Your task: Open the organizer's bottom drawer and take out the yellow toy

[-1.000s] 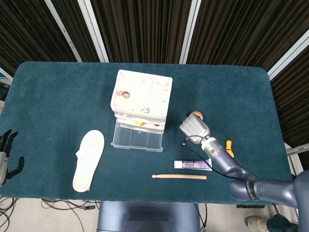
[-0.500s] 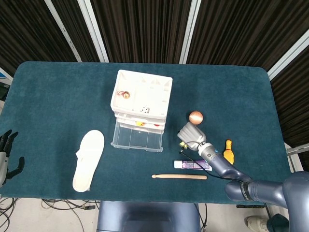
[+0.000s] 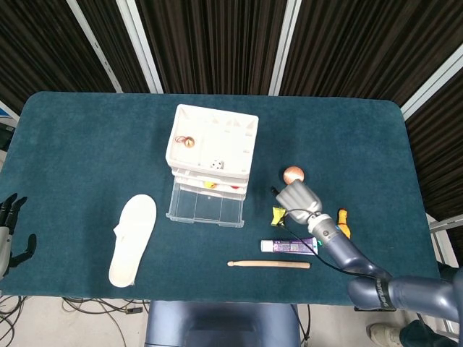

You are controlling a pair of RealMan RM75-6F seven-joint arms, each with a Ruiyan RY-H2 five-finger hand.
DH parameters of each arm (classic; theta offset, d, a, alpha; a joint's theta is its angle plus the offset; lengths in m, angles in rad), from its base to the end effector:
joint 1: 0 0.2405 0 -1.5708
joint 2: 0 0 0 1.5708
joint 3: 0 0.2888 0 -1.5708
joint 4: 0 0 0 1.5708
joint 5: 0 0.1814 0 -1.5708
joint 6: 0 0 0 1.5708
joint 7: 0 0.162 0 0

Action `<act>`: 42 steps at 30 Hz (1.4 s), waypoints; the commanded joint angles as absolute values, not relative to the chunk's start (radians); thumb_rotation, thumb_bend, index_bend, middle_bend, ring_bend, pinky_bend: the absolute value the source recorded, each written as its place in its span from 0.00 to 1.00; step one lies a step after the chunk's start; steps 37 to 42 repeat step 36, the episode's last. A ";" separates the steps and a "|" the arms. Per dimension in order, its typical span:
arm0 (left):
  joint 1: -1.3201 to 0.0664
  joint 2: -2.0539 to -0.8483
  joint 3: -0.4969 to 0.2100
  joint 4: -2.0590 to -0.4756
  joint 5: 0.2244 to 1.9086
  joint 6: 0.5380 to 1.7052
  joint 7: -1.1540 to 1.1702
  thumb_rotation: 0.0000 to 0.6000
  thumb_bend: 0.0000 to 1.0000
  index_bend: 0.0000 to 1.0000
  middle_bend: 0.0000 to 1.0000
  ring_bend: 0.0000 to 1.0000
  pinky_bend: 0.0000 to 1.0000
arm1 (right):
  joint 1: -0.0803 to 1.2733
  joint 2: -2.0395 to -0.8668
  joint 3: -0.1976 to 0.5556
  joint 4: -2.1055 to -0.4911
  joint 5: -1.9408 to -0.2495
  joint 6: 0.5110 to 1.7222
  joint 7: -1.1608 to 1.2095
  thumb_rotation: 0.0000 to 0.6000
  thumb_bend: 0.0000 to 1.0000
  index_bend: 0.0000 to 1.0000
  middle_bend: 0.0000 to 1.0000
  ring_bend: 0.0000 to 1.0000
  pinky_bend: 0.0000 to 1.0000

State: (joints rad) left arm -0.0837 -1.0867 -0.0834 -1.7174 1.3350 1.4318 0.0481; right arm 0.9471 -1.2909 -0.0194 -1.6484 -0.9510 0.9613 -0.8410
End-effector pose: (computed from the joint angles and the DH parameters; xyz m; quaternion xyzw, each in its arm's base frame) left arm -0.3364 0.2015 0.2071 -0.5456 -0.4400 -0.3629 0.6140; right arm -0.1554 -0.3918 0.0653 0.8491 -0.1334 0.1868 0.4758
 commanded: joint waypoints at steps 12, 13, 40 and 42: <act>-0.080 -1.098 -0.083 -1.699 1.381 1.473 0.056 1.00 0.46 0.06 0.00 0.00 0.00 | 0.512 -1.101 -0.070 -1.878 -1.179 1.584 -0.544 1.00 0.16 0.00 0.12 0.26 0.26; -0.079 -1.099 -0.084 -1.697 1.384 1.477 0.057 1.00 0.46 0.06 0.00 0.00 0.00 | 0.491 -1.110 -0.075 -1.864 -1.200 1.606 -0.521 1.00 0.16 0.00 0.12 0.26 0.25; -0.079 -1.076 -0.031 -1.681 1.531 1.503 0.031 1.00 0.46 0.06 0.00 0.00 0.00 | 0.241 -1.180 -0.162 -1.687 -1.448 1.615 -0.409 1.00 0.09 0.00 0.00 0.12 0.20; -0.079 -1.076 -0.031 -1.681 1.531 1.503 0.031 1.00 0.46 0.06 0.00 0.00 0.00 | 0.241 -1.180 -0.162 -1.687 -1.448 1.615 -0.409 1.00 0.09 0.00 0.00 0.12 0.20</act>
